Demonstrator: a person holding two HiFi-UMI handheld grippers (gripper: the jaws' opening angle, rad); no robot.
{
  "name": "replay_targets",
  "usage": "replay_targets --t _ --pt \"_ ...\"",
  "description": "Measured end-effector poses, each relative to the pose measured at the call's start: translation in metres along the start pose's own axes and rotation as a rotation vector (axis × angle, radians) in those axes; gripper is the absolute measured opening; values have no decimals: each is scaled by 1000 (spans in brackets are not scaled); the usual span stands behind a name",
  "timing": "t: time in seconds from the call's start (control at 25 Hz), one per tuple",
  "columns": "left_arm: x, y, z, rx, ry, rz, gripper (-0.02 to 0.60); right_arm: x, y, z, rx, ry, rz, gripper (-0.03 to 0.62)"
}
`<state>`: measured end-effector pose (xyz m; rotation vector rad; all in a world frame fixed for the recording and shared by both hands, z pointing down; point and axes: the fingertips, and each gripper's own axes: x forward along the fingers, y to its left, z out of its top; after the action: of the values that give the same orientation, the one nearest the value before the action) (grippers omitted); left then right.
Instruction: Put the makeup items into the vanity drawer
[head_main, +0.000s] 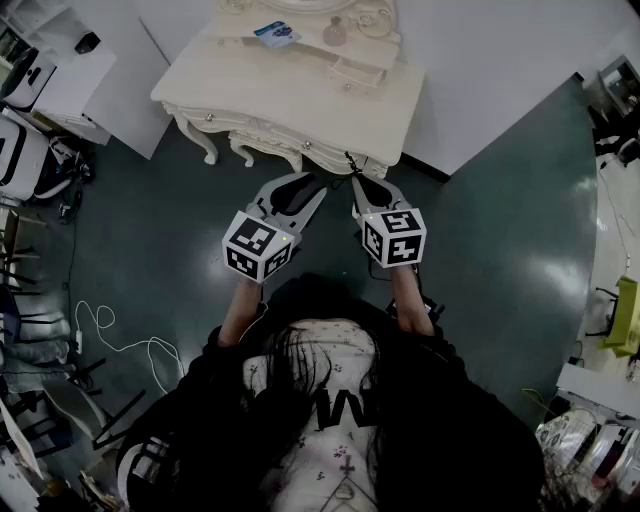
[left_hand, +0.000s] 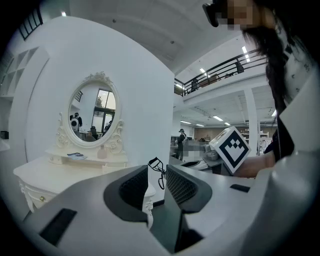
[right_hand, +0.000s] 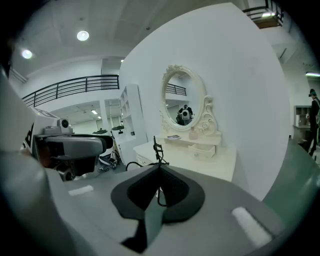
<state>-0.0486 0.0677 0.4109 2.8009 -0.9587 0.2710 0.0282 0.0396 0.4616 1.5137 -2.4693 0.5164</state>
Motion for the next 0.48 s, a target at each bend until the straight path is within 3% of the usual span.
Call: replay_targets --t 0.48 --pt "2 12 1 -1 4 -22 115 10 1 4 9 -3 -19 15"
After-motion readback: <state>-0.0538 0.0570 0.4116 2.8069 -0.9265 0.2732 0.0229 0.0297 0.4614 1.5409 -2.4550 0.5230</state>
